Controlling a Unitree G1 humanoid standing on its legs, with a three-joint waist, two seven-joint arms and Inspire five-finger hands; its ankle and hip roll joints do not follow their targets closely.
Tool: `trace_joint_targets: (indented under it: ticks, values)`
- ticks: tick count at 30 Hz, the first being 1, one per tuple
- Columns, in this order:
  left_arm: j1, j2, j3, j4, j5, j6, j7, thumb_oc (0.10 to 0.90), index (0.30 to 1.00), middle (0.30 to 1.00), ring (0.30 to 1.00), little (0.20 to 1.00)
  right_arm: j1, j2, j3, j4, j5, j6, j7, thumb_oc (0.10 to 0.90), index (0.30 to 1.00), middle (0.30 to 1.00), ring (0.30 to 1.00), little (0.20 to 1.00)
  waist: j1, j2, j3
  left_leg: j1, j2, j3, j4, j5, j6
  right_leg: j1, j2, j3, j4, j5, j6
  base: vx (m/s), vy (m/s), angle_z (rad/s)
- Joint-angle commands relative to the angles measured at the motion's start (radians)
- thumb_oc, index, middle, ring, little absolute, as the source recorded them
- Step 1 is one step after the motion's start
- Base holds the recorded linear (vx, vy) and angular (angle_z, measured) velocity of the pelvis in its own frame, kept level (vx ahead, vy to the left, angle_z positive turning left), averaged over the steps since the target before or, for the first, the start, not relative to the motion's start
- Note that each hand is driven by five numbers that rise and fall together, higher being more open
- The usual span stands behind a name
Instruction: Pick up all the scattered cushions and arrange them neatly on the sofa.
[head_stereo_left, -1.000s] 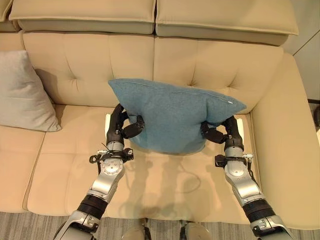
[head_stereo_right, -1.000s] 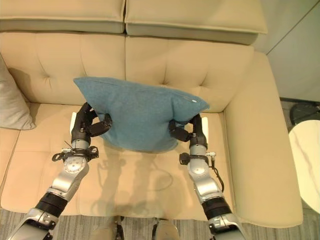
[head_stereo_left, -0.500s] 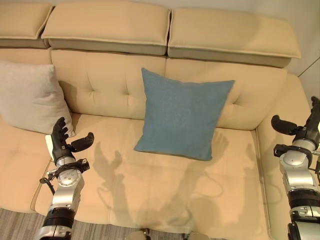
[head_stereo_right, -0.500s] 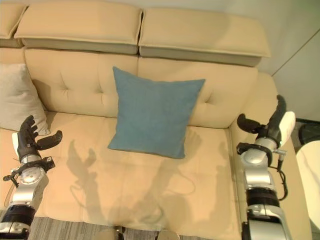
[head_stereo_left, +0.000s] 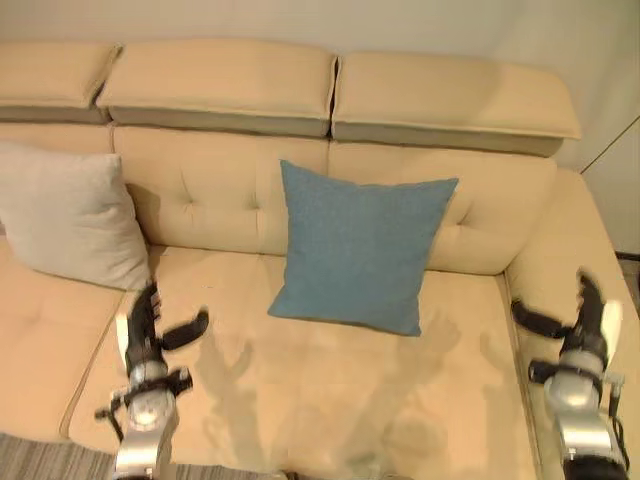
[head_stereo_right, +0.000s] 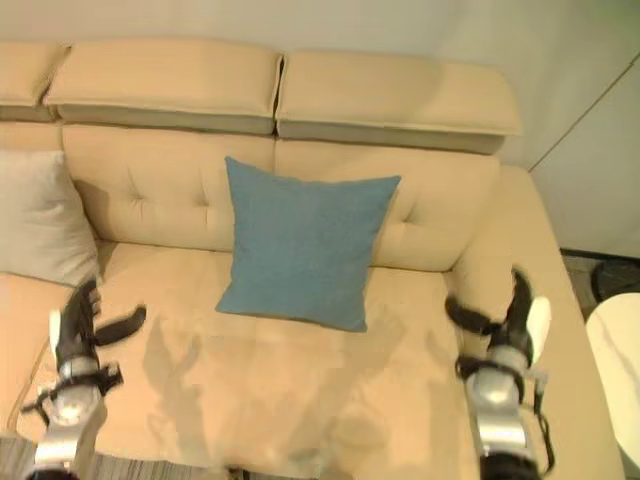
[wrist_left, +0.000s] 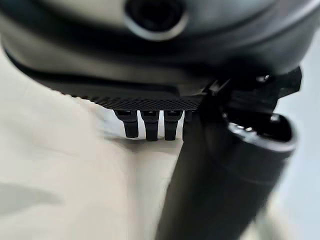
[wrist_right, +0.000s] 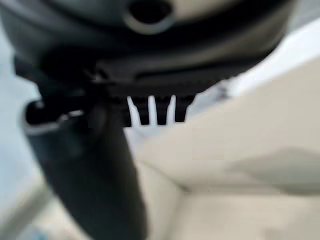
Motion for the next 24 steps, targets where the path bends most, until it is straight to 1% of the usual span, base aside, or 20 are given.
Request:
trace_joint_targets:
  ticks: [1, 2, 3, 4, 6, 8, 9, 10, 13, 14, 18, 19, 20, 22, 24]
  values:
    - [0.001, 0.012, 0.031, 0.035, 0.011, -0.052, -0.054, 0.800, 0.900, 0.900, 0.900, 0.900, 0.030, -0.036, -0.010, 0.013, 0.004, -0.071, 0.028, 0.800, 0.900, 0.900, 0.900, 0.900, 0.002, -0.025, -0.089, 0.067, 0.020, 0.025, 0.007, -0.144, -0.045, -0.011, 0.002, -0.027, 0.010, -0.026, 0.070, -0.01, -0.038, 0.04]
    - [0.042, -0.017, 0.021, 0.085, 0.023, -0.033, -0.080, 0.800, 0.900, 0.900, 0.900, 0.900, 0.066, 0.007, -0.014, 0.026, 0.024, -0.082, 0.055, 0.800, 0.900, 0.900, 0.900, 0.900, -0.002, -0.026, -0.088, 0.070, 0.019, 0.026, 0.007, -0.138, -0.042, -0.007, 0.003, -0.025, 0.010, -0.025, 0.066, -0.02, -0.037, 0.01]
    - [0.057, -0.031, 0.015, 0.117, 0.036, -0.023, -0.088, 0.800, 0.900, 0.900, 0.900, 0.900, 0.081, 0.030, -0.008, 0.034, 0.028, -0.085, 0.064, 0.800, 0.900, 0.900, 0.900, 0.900, -0.003, -0.026, -0.087, 0.073, 0.020, 0.027, 0.007, -0.137, -0.042, -0.002, 0.004, -0.026, 0.010, -0.027, 0.064, -0.04, -0.025, -0.05]
    - [0.069, -0.039, 0.007, 0.146, 0.062, -0.014, -0.098, 0.800, 0.900, 0.900, 0.900, 0.900, 0.094, 0.048, -0.006, 0.042, 0.029, -0.090, 0.072, 0.800, 0.900, 0.900, 0.900, 0.900, -0.004, -0.025, -0.085, 0.076, 0.020, 0.027, 0.007, -0.138, -0.041, 0.000, 0.005, -0.026, 0.010, -0.027, 0.062, -0.02, -0.014, -0.04]
    - [0.069, -0.039, 0.006, 0.148, 0.063, -0.015, -0.098, 0.800, 0.900, 0.900, 0.900, 0.900, 0.096, 0.048, -0.006, 0.042, 0.028, -0.091, 0.072, 0.800, 0.900, 0.900, 0.900, 0.900, -0.004, -0.026, -0.085, 0.078, 0.020, 0.027, 0.007, -0.138, -0.041, 0.001, 0.005, -0.026, 0.010, -0.028, 0.062, -0.01, -0.003, -0.03]
    - [0.114, -0.072, -0.038, 0.246, 0.123, 0.014, -0.132, 0.800, 0.900, 0.900, 0.900, 0.900, 0.130, 0.106, 0.021, 0.080, 0.033, -0.094, 0.099, 0.800, 0.900, 0.900, 0.900, 0.900, -0.009, -0.023, -0.081, 0.088, 0.022, 0.032, 0.007, -0.134, -0.039, 0.008, 0.010, -0.024, 0.010, -0.029, 0.057, -0.04, -0.029, 0.02]
    - [0.114, -0.072, -0.038, 0.247, 0.123, 0.013, -0.132, 0.800, 0.900, 0.900, 0.900, 0.900, 0.130, 0.106, 0.021, 0.080, 0.033, -0.095, 0.099, 0.800, 0.900, 0.900, 0.900, 0.900, -0.009, -0.023, -0.081, 0.088, 0.022, 0.032, 0.007, -0.134, -0.039, 0.009, 0.010, -0.023, 0.010, -0.029, 0.057, -0.05, -0.043, -0.01]
    - [0.116, -0.086, -0.060, 0.316, 0.134, 0.022, -0.130, 0.800, 0.900, 0.900, 0.900, 0.900, 0.135, 0.129, 0.041, 0.100, 0.040, -0.098, 0.108, 0.800, 0.900, 0.900, 0.900, 0.900, -0.010, -0.023, -0.079, 0.092, 0.024, 0.035, 0.007, -0.132, -0.040, 0.011, 0.012, -0.023, 0.010, -0.029, 0.055, -0.03, -0.028, -0.03]
    - [0.116, -0.086, -0.060, 0.316, 0.134, 0.022, -0.130, 0.800, 0.900, 0.900, 0.900, 0.900, 0.135, 0.129, 0.041, 0.100, 0.040, -0.098, 0.108, 0.800, 0.900, 0.900, 0.900, 0.900, -0.010, -0.023, -0.079, 0.092, 0.024, 0.035, 0.007, -0.132, -0.040, 0.012, 0.012, -0.023, 0.010, -0.029, 0.055, -0.03, -0.037, -0.01]
    - [0.111, -0.111, -0.089, 0.422, 0.146, 0.029, -0.123, 0.800, 0.900, 0.900, 0.900, 0.900, 0.137, 0.155, 0.090, 0.152, 0.030, -0.102, 0.114, 0.800, 0.900, 0.900, 0.900, 0.900, -0.012, -0.022, -0.075, 0.094, 0.032, 0.036, 0.007, -0.124, -0.042, 0.015, 0.020, -0.021, 0.010, -0.034, 0.047, -0.08, -0.110, 0.02]
    - [0.097, -0.119, -0.100, 0.479, 0.146, 0.030, -0.117, 0.800, 0.900, 0.900, 0.900, 0.900, 0.128, 0.164, 0.107, 0.191, 0.040, -0.107, 0.117, 0.800, 0.900, 0.900, 0.900, 0.900, -0.014, -0.021, -0.070, 0.090, 0.038, 0.032, 0.007, -0.119, -0.045, 0.013, 0.026, -0.019, 0.010, -0.038, 0.042, -0.06, -0.066, 0.03]
    - [0.070, -0.119, -0.123, 0.556, 0.165, 0.033, -0.101, 0.800, 0.900, 0.900, 0.900, 0.900, 0.115, 0.170, 0.132, 0.226, 0.051, -0.116, 0.115, 0.800, 0.900, 0.900, 0.900, 0.900, -0.015, -0.021, -0.055, 0.088, 0.048, 0.027, 0.007, -0.100, -0.048, 0.010, 0.037, -0.013, 0.010, -0.047, 0.033, -0.12, -0.108, 0.06]
    - [0.063, -0.118, -0.131, 0.569, 0.172, 0.034, -0.097, 0.800, 0.900, 0.900, 0.900, 0.900, 0.110, 0.169, 0.139, 0.228, 0.053, -0.118, 0.113, 0.800, 0.900, 0.900, 0.900, 0.900, -0.014, -0.023, -0.045, 0.077, 0.051, 0.026, 0.026, -0.096, -0.049, 0.009, 0.037, -0.012, 0.010, -0.049, 0.030, -0.19, -0.153, 0.08]
    - [0.034, -0.111, -0.146, 0.594, 0.176, 0.031, -0.089, 0.800, 0.900, 0.900, 0.900, 0.900, 0.093, 0.161, 0.155, 0.246, 0.058, -0.124, 0.109, 0.800, 0.900, 0.900, 0.900, 0.900, -0.011, -0.039, -0.012, -0.013, 0.060, 0.016, 0.168, -0.118, -0.060, 0.000, 0.029, -0.021, 0.010, -0.050, 0.016, -0.20, -0.100, 0.16]
    - [0.034, -0.111, -0.145, 0.594, 0.176, 0.031, -0.089, 0.800, 0.900, 0.900, 0.900, 0.900, 0.093, 0.161, 0.156, 0.246, 0.058, -0.124, 0.109, 0.800, 0.900, 0.900, 0.900, 0.900, -0.012, -0.038, -0.013, -0.016, 0.061, 0.015, 0.171, -0.119, -0.060, -0.001, 0.029, -0.022, 0.010, -0.050, 0.016, -0.09, -0.039, 0.35]
